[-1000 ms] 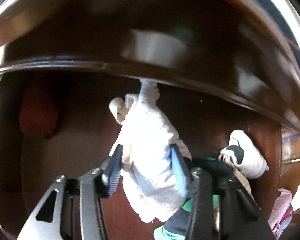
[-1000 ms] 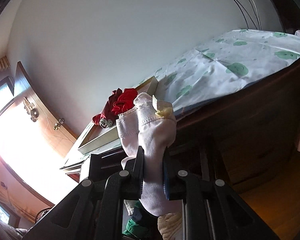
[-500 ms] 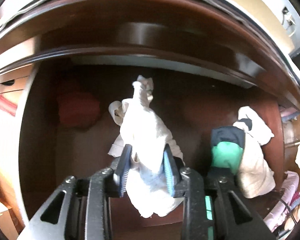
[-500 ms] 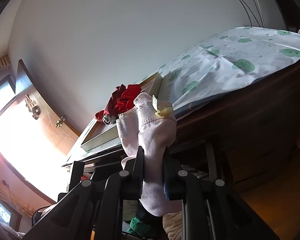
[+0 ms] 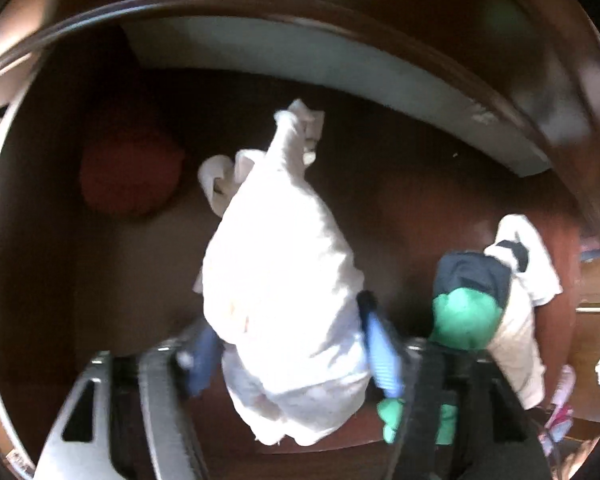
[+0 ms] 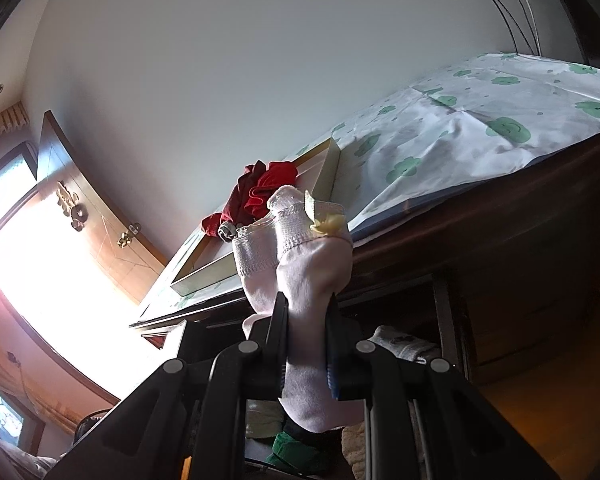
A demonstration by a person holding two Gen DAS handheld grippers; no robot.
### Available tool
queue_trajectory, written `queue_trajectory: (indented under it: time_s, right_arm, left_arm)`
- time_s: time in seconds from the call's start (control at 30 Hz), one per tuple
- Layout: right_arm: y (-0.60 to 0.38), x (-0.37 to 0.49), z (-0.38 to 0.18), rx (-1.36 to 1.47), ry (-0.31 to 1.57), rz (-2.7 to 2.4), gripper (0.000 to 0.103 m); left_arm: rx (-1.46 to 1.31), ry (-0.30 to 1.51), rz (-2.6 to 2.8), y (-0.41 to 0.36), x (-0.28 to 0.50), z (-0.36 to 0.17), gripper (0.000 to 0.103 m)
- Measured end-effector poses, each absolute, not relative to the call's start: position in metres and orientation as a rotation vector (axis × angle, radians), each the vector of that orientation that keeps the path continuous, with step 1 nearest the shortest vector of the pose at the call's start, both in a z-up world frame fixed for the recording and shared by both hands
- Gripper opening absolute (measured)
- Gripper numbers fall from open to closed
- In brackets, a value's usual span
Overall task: Take underwear out of drawer
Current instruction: 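Lift both held garments out of the drawer and carry them over the box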
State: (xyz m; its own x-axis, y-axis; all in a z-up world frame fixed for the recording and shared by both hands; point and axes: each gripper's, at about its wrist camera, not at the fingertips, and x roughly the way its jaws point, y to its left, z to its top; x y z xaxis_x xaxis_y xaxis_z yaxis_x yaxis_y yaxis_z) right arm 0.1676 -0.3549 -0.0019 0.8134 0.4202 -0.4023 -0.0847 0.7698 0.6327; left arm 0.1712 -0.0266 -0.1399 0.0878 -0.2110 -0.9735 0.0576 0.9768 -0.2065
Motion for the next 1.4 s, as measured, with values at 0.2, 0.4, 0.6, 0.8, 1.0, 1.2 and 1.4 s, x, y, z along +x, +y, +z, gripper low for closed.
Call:
queue_trajectory:
  time_s: [0.2,0.4,0.6,0.8,1.0,1.2,1.4]
  right_arm:
    - [-0.355,0.168,-0.003,0.647,0.565,0.294,0.017]
    - [-0.354,0.169,-0.004,0.665,0.576,0.296,0.017]
    - [-0.348,0.174,-0.005,0.672,0.593,0.313,0.017]
    - [-0.336,0.175,0.000,0.659,0.593,0.327,0.017]
    - [-0.329,0.176,0.007,0.660,0.593,0.333,0.017]
    - [-0.316,0.173,0.013,0.646,0.591,0.350,0.017]
    - [-0.310,0.167,0.022,0.651,0.580,0.367,0.017]
  left_arm:
    - [-0.145,1.437,-0.251,-0.027,0.166,-0.132,0.044]
    - [-0.122,1.363,-0.324,-0.021,0.143,-0.106,0.042]
    - [-0.083,1.275,-0.369,-0.002,0.111,-0.075,0.042]
    - [-0.097,1.222,-0.406,-0.005,0.116,-0.064,0.042]
    - [-0.048,1.130,-0.422,-0.001,0.103,-0.044,0.042]
    - [-0.037,1.073,-0.456,0.011,0.091,-0.029,0.042]
    - [-0.007,1.009,-0.532,0.016,0.073,0.005,0.042]
